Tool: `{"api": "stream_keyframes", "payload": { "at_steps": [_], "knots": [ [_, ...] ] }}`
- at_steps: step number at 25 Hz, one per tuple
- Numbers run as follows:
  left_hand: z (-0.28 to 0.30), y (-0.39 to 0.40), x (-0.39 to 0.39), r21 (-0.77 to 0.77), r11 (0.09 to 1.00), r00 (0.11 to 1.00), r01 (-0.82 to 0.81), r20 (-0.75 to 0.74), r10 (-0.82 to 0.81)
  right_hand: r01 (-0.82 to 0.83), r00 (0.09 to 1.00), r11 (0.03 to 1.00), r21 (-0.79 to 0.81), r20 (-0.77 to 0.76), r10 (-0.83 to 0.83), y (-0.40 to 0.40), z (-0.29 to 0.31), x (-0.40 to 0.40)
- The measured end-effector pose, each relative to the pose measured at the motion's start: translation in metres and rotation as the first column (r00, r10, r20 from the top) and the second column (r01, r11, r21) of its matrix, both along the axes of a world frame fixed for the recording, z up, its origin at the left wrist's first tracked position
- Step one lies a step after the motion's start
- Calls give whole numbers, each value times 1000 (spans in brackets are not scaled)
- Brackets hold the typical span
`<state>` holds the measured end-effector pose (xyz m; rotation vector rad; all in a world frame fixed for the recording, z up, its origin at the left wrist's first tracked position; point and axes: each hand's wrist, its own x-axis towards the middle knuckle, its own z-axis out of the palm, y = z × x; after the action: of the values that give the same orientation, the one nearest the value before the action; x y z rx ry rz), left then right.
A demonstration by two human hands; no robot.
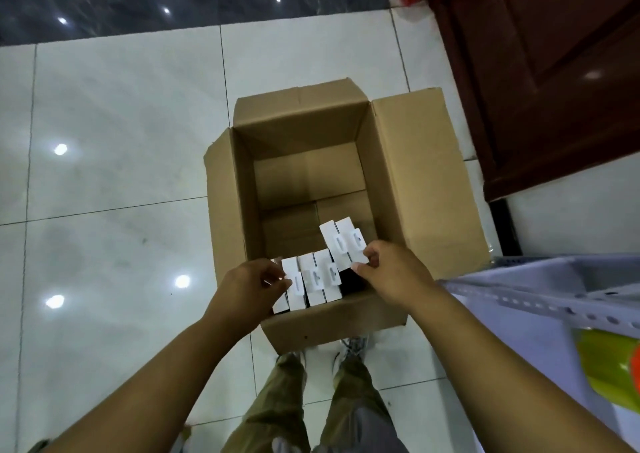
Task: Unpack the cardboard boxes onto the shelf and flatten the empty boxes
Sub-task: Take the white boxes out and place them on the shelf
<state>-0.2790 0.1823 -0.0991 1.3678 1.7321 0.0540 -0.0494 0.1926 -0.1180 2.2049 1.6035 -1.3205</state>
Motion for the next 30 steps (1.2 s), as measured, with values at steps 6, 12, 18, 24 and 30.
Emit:
{"api": "stream_keyframes", "payload": {
  "at_steps": [6, 12, 18, 24, 30],
  "knots": [
    [-61, 28, 0, 8, 998, 997, 58, 46, -58, 36, 992, 998, 47, 121, -41, 7, -60, -7],
    [-114, 37, 12, 48, 995, 993, 89, 77, -92, 28, 985, 999, -22, 171, -23, -2, -106, -4],
    [-149, 35, 21, 101, 980, 985, 170, 14, -172, 133, 989, 991, 31, 67, -135, -4, -125, -6],
    [-160, 37, 30, -73, 968, 970, 239, -19, -241, 261, 964, 964, 59, 44, -263, 3, -124, 1],
    [-148, 43, 28, -62, 973, 975, 221, 33, -219, 558, 829, 805, 199, -172, -532, 15, -104, 16]
  ]
}}
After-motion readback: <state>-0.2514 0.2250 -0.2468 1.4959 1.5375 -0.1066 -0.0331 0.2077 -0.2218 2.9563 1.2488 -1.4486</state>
